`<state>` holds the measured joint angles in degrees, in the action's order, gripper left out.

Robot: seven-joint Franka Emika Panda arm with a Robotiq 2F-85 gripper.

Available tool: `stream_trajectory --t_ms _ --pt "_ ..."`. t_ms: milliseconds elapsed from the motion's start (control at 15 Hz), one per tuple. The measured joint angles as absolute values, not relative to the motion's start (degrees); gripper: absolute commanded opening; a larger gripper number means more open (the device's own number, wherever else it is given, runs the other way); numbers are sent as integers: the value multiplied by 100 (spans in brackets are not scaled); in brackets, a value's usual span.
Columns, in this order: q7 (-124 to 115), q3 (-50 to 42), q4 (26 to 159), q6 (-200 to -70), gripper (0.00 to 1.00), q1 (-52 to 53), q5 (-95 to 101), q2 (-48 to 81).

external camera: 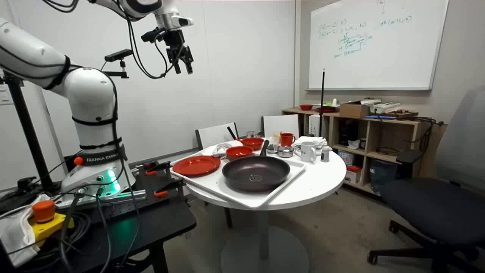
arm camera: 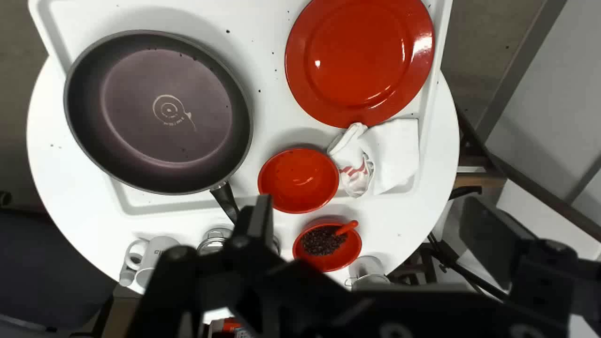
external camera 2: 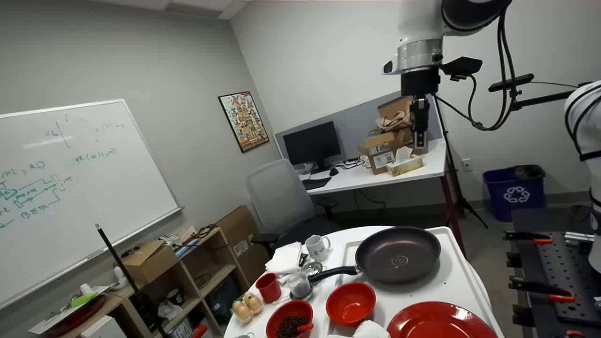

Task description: Pick up the white towel on the left and use it to wipe the black pan, set the towel back on the table

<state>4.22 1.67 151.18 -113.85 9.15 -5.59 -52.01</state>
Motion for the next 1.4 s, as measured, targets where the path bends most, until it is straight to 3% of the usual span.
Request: stream_trajectory --t_ms 1000,1400 --pt "423 168 15111 -11394 100 902 -546 -5162" --pt "413 438 14823 -11931 100 827 -230 -3982"
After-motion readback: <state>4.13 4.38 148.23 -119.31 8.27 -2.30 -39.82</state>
